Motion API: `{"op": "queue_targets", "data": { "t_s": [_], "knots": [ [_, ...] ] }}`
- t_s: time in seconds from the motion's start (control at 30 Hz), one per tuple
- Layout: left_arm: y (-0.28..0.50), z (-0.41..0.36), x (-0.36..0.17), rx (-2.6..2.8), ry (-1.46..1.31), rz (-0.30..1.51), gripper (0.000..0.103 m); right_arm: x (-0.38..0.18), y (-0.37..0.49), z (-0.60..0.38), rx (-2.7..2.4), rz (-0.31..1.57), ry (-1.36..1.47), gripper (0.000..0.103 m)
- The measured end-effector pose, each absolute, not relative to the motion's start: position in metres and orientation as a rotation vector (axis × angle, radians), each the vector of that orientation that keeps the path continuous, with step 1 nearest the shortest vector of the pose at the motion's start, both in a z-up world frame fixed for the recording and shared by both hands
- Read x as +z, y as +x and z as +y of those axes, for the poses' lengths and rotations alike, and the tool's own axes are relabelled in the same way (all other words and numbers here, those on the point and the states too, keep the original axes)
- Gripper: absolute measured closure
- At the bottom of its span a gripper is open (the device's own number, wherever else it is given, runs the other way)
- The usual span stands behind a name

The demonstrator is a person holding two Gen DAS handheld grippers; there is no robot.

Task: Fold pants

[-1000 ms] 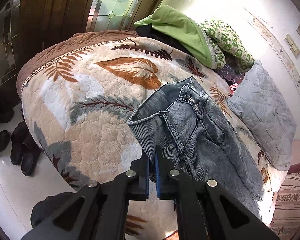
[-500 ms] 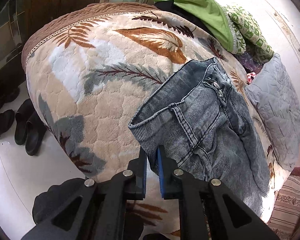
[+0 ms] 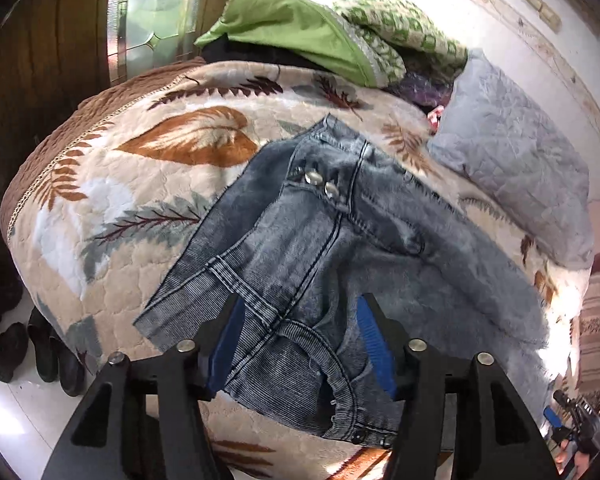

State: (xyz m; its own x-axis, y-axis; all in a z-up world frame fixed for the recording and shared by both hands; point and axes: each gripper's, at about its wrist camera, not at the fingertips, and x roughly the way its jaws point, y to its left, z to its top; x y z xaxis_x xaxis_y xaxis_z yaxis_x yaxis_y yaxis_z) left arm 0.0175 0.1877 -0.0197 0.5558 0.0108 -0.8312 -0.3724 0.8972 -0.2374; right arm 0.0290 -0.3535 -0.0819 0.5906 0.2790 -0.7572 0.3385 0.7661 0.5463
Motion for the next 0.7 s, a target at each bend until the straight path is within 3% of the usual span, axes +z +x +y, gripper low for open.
{"op": "queue_targets", "data": {
  "t_s": [0.07, 0.33, 0.57, 0.7],
  "knots": [
    [0.033, 0.187, -0.054, 0.257, -0.375, 1.133, 0.036, -0.102, 0.031, -0.354, -0.082, 1.008, 0.728, 0.042],
    [0.053, 0.191, -0.007, 0.214, -0.366, 0.973, 0.034, -0.052, 0.041, -0.354, -0.056, 0.914, 0.644, 0.042],
    [0.113, 0.223, -0.003, 0.177, -0.401, 1.005, 0.034, -0.029, 0.099, -0.386, -0.110, 0.865, 0.653, 0.042],
    [0.159, 0.240, -0.005, 0.166, -0.388, 1.029, 0.034, -0.024, 0.158, -0.409, -0.077, 0.951, 0.609, 0.042]
  ]
}}
